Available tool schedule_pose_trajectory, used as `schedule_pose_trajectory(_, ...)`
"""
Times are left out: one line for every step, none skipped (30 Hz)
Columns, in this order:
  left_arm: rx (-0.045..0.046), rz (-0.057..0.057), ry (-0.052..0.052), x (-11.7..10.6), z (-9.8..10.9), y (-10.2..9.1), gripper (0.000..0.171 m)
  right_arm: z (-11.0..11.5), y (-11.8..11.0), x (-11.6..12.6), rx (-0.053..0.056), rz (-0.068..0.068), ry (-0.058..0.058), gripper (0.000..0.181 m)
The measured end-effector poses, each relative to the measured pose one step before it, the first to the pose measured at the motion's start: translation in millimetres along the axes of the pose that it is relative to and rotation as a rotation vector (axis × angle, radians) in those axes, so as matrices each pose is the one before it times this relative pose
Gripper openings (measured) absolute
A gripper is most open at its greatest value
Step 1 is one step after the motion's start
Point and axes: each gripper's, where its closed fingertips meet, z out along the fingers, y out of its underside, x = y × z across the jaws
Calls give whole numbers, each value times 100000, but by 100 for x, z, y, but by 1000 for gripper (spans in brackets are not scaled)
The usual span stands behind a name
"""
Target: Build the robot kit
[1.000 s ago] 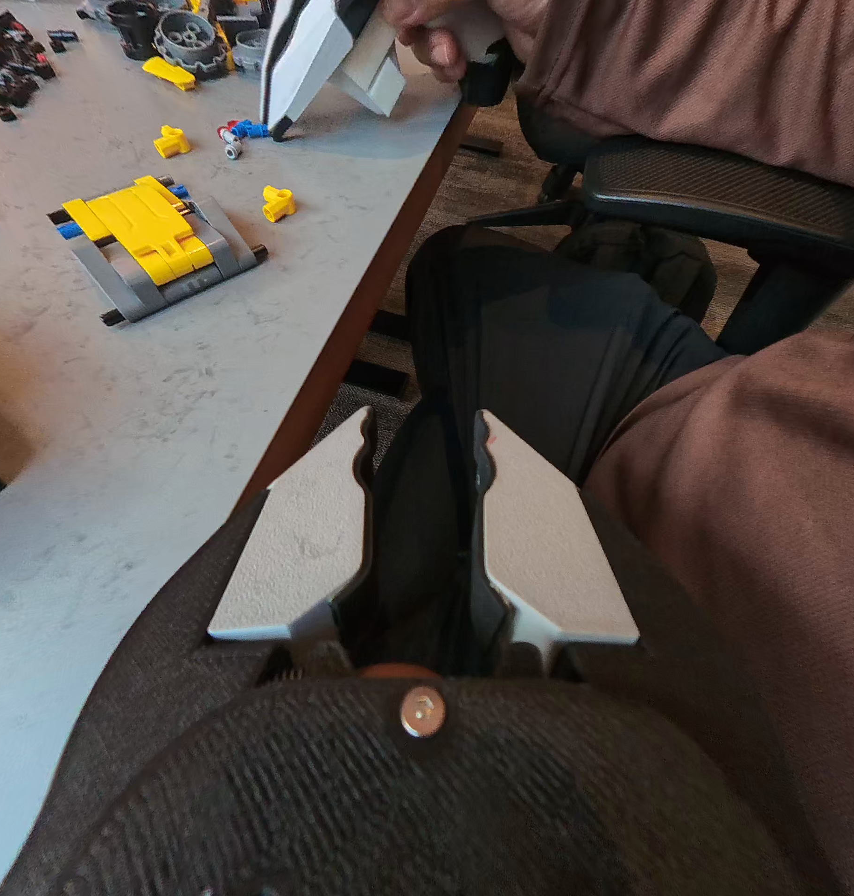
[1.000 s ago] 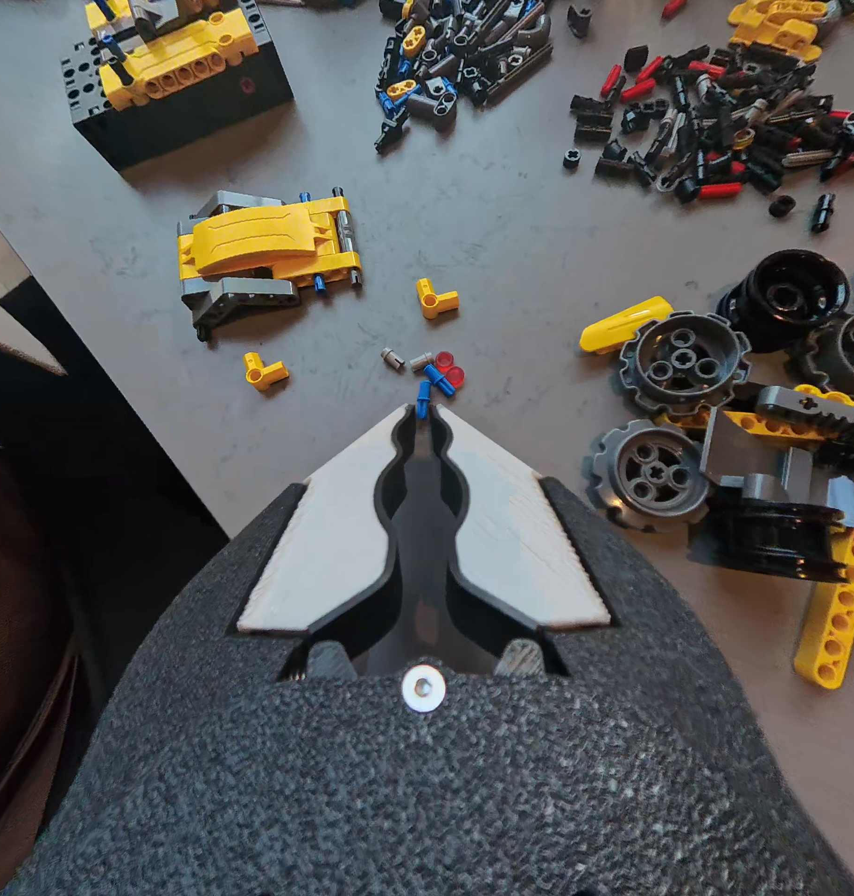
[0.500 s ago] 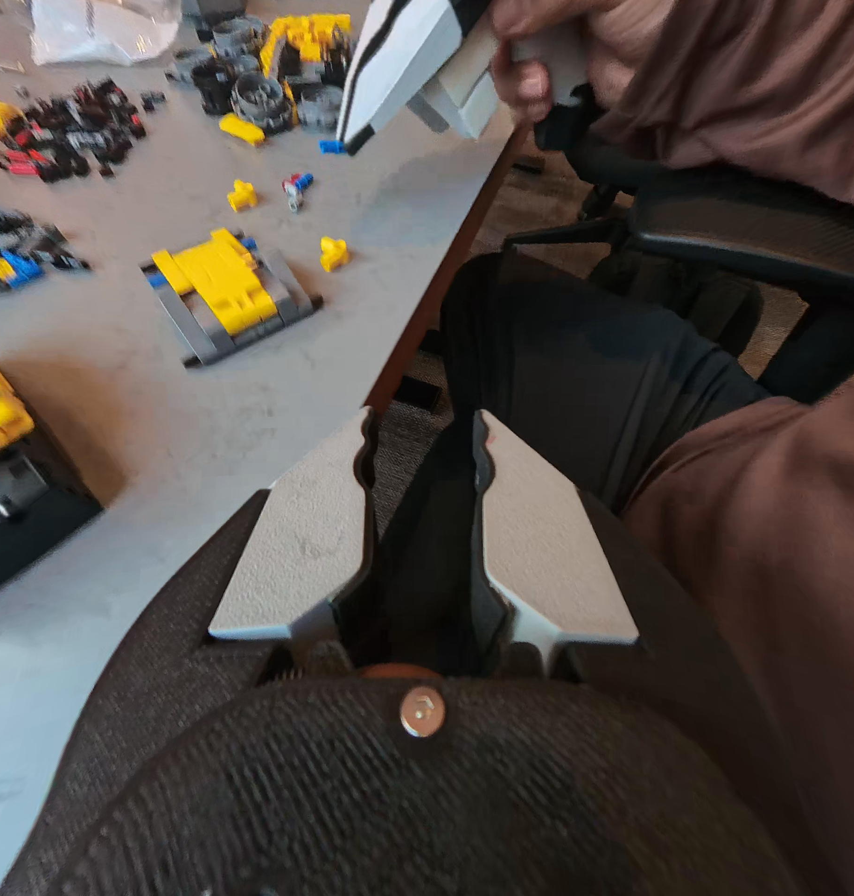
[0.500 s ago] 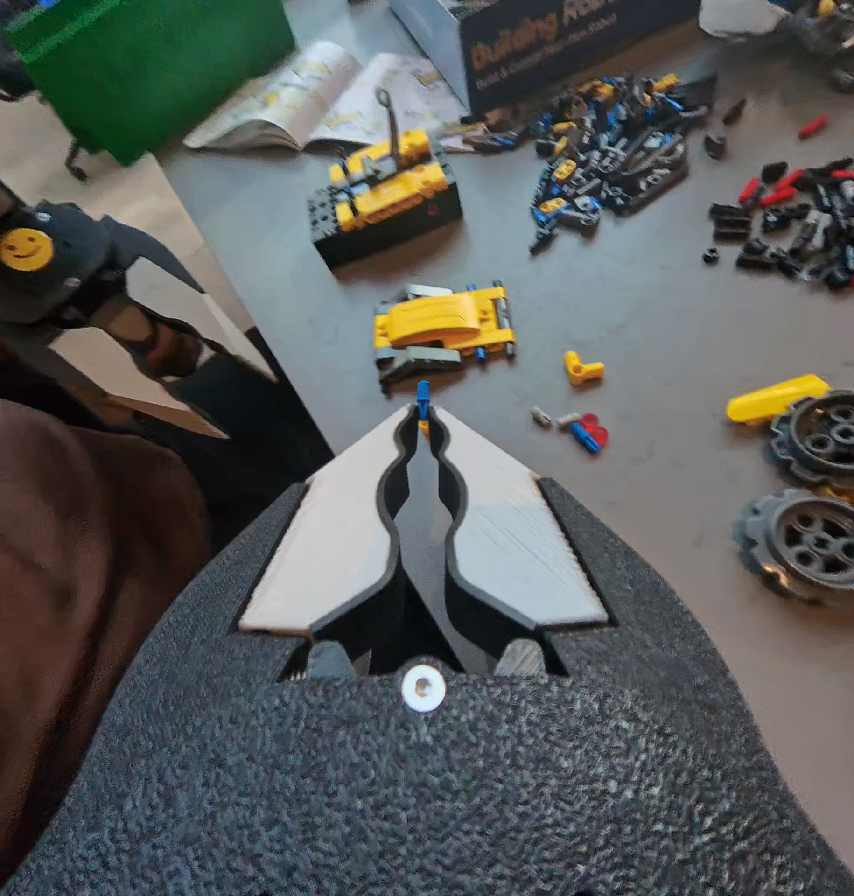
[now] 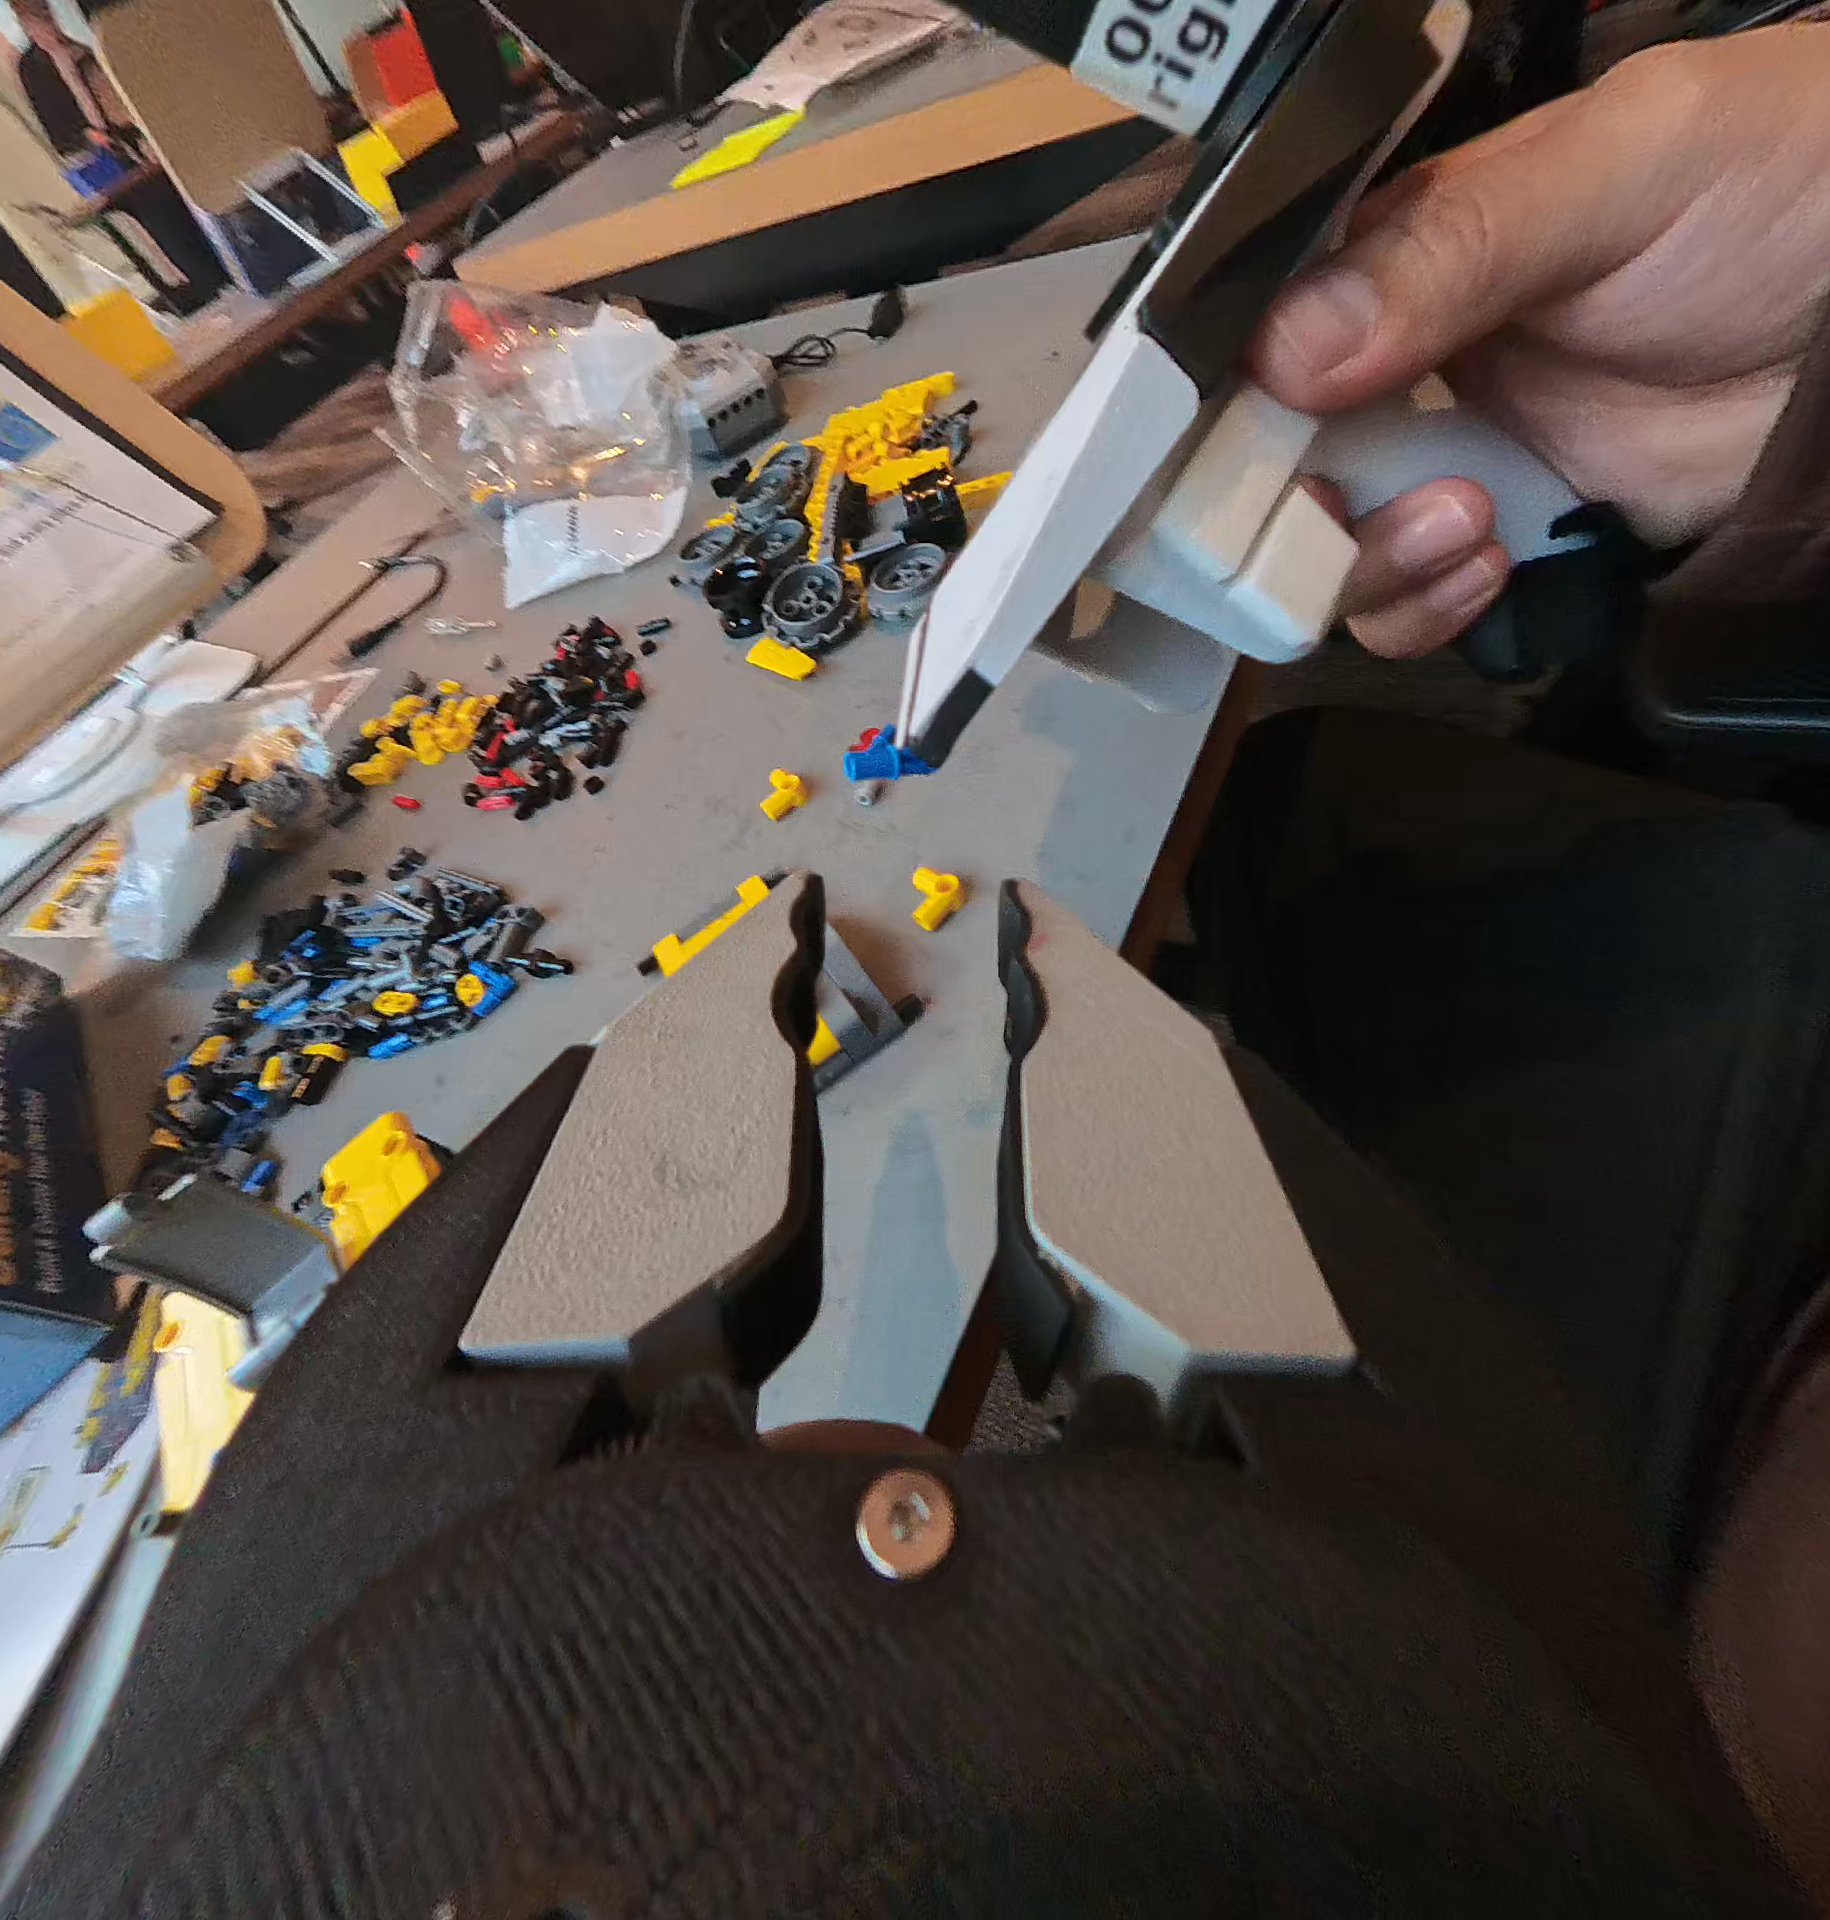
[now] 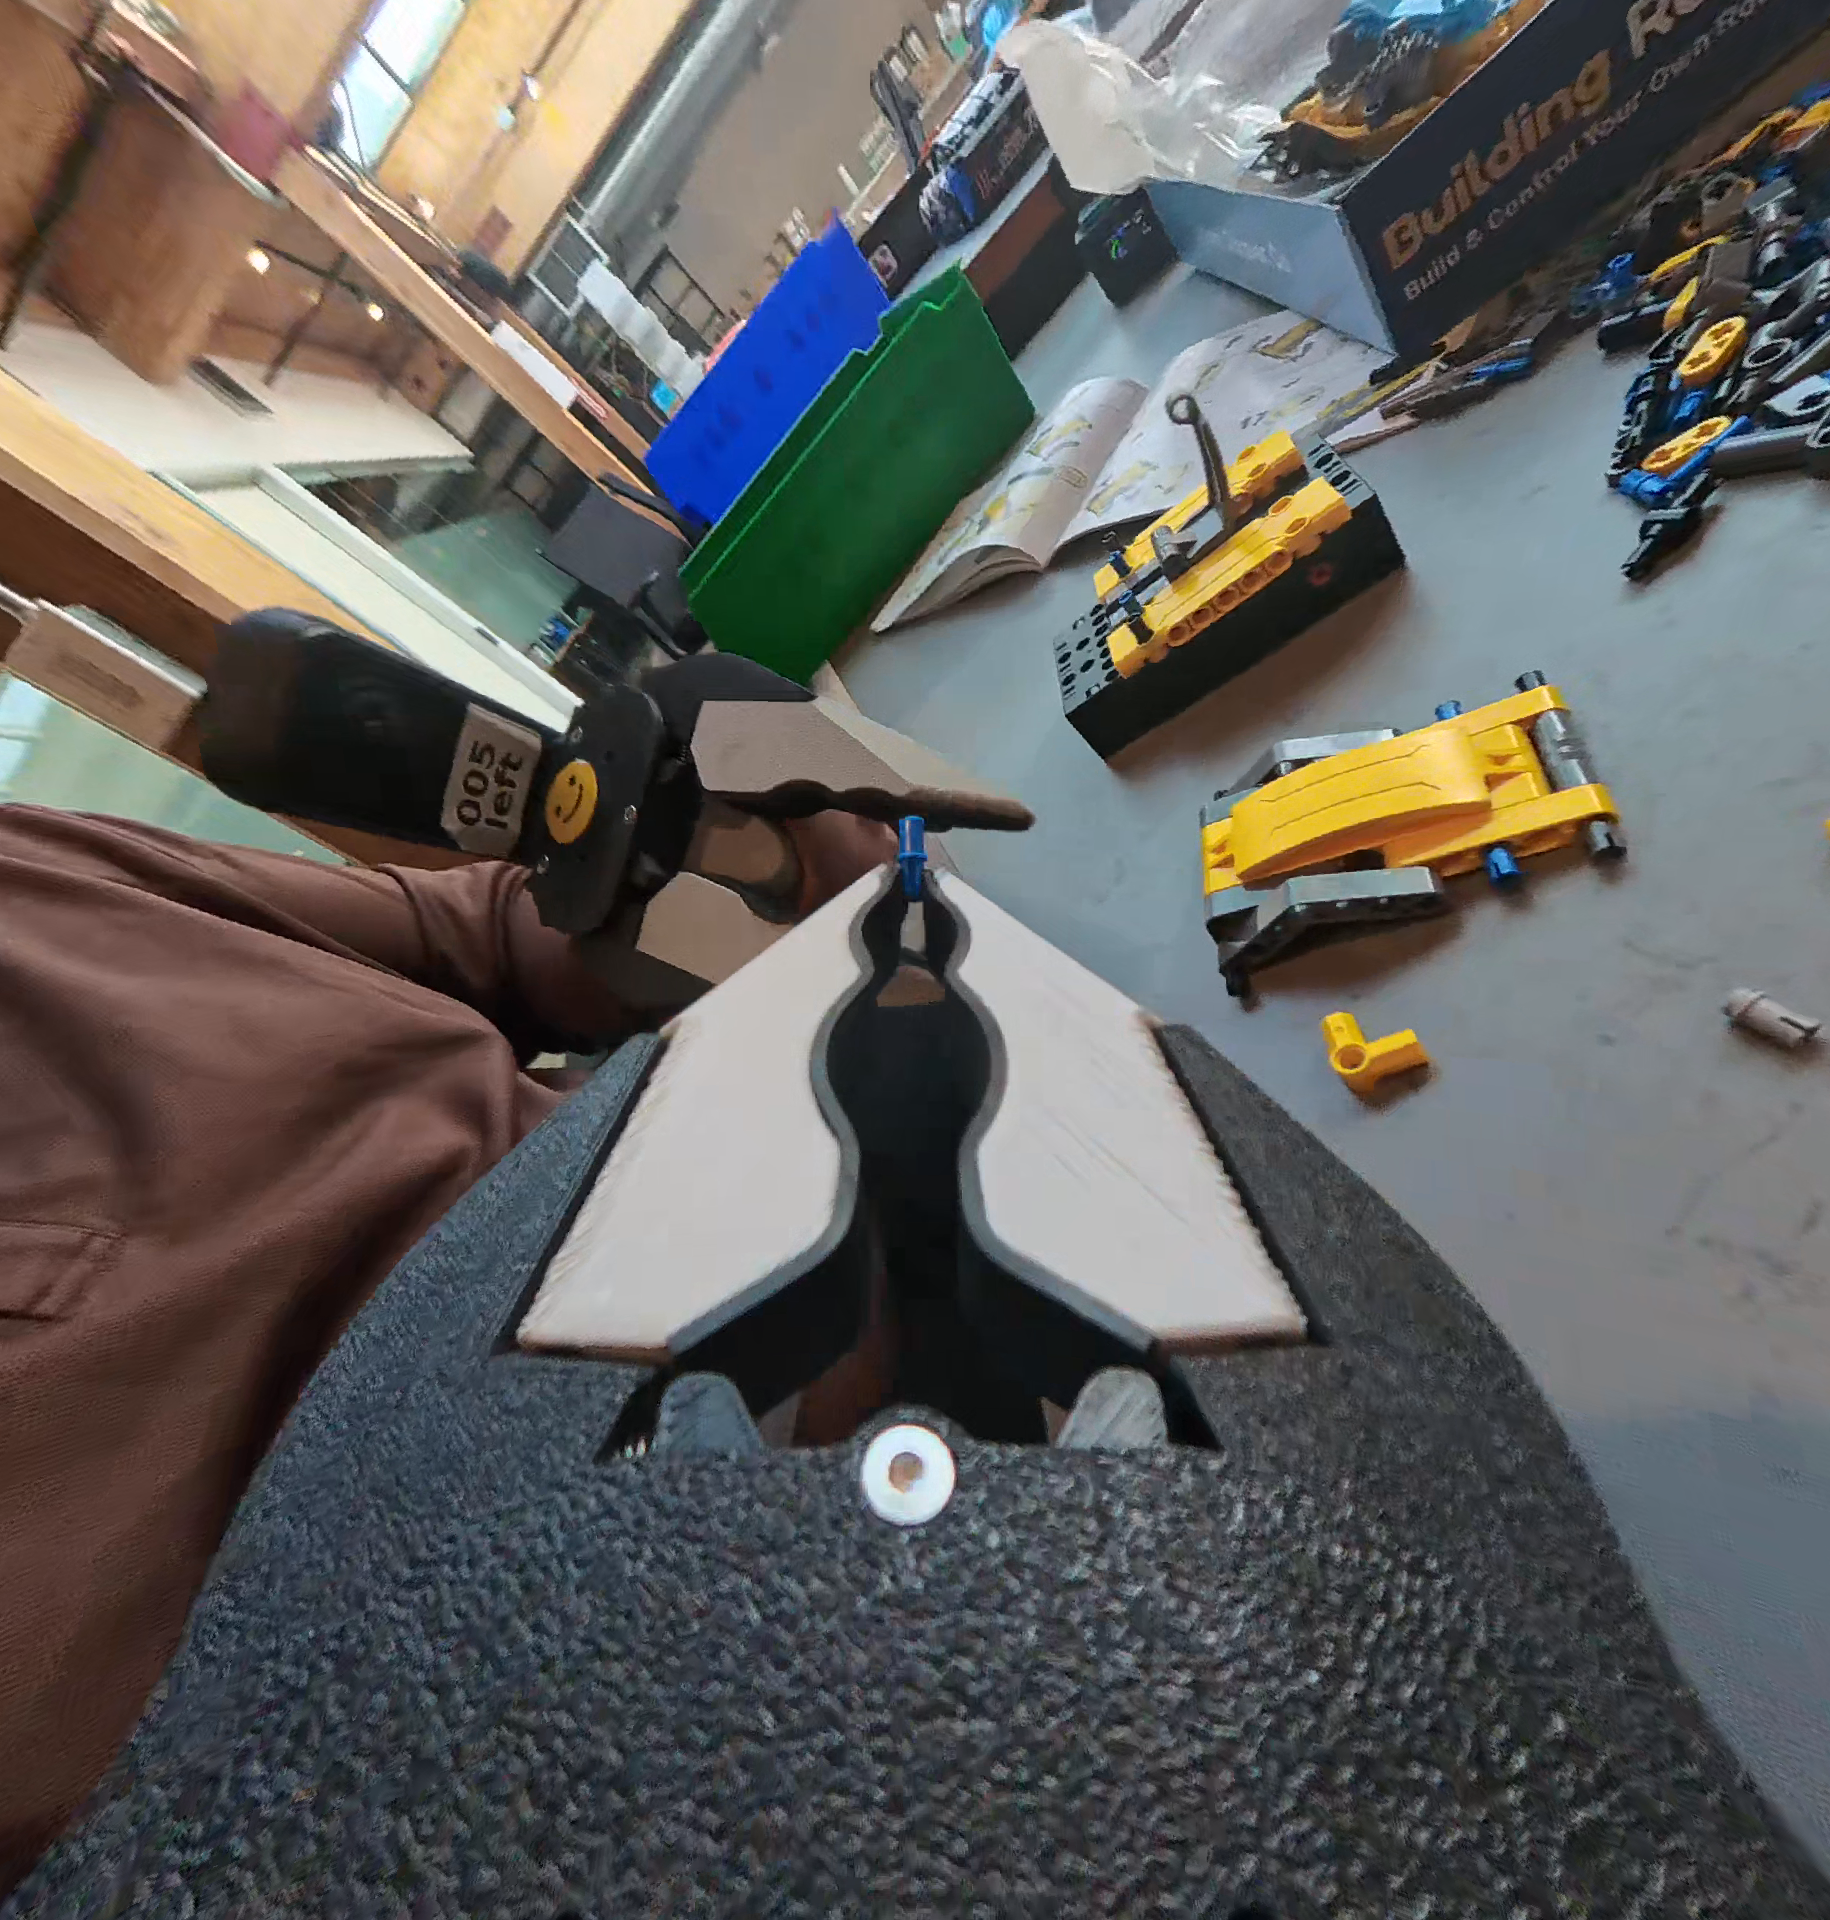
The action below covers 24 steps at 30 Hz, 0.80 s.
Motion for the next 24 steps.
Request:
schedule_pose_trajectory(648, 2078, -2097, -229, -33, -208, 30, -14, -58, -105, 767, 2405, -2272, 3)
schedule_pose_trajectory(710, 1960, -1473, -137, -45, -237, 29, -14, -51, -77, 733, 2566, -2290, 3)
schedule_pose_trajectory(609, 1897, -581, -25, -24, -232, 28, -10, -44, -18, 848, 2684, -2071, 3)
schedule_pose_trajectory(51, 1681, 62, 62, 31, -151, 28, 17, -11, 0, 720, 2541, -1995, 3)
schedule_pose_trajectory(-205, 1107, -367, -25, 62, -107, 28, 51, 52, 0, 349, 2182, -1824, 3)
schedule_pose_trajectory(180, 750, -106, 10, 67, -141, 28, 62, 76, 3, -24, 1747, -1496, 3)
schedule_pose_trajectory(241, 506, -43, -17, 53, -118, 27, 71, 74, -12, -87, 1228, -1272, 3)
schedule_pose_trajectory(121, 334, -380, -87, 67, -81, 27, 63, 71, -32, -223, 834, -1100, 3)
schedule_pose_trajectory(200, 355, -381, -87, 47, -60, 26, 53, 98, 65, -457, 364, -143, 3)
schedule_pose_trajectory(17, 454, 274, 15, 34, 5, 23, 29, 85, 131, -404, 21, 397, 3)
schedule_pose_trajectory(-224, 640, 386, 75, 38, 73, 20, 30, 78, 41, -287, 245, -81, 3)
schedule_pose_trajectory(-131, 783, -34, 45, 10, 88, 19, 34, 108, 41, -390, 559, -105, 3)
schedule_pose_trajectory(349, 821, -139, 76, -34, 13, 19, 56, 153, 114, -559, 391, 274, 3)
schedule_pose_trajectory(183, 670, -3, 106, -46, 35, 18, 93, 178, 99, -793, 157, 205, 3)
schedule_pose_trajectory(-240, 453, 111, 122, -23, 93, 19, 123, 178, 73, -716, 119, 72, 3)
schedule_pose_trajectory(-574, 295, 395, 182, 12, 172, 18, 131, 155, 74, -604, 105, 129, 3)
schedule_pose_trajectory(-687, 131, 346, 178, -6, 220, 17, 132, 147, 113, -564, 67, 291, 3)
schedule_pose_trajectory(-507, 18, -402, 66, -20, 239, 17, 121, 151, 154, -672, 35, 435, 3)
schedule_pose_trajectory(-357, -119, -233, 82, -65, 250, 18, 135, 142, 137, -581, 269, 113, 3)
schedule_pose_trajectory(-208, -555, -150, 60, -82, 240, 18, 140, 126, 120, -365, 667, -176, 3)
schedule_pose_trajectory(23, -873, -3, 43, -116, 236, 17, 189, 150, 103, -441, 794, -307, 3)
schedule_pose_trajectory(129, -979, 131, 48, -125, 238, 17, 223, 170, 107, -589, 648, -151, 3)
schedule_pose_trajectory(9, -927, 229, 35, -125, 238, 16, 258, 202, 95, -787, 426, 52, 3)
schedule_pose_trajectory(-43, -732, 221, 14, -132, 236, 15, 301, 200, 84, -843, 171, 267, 3)
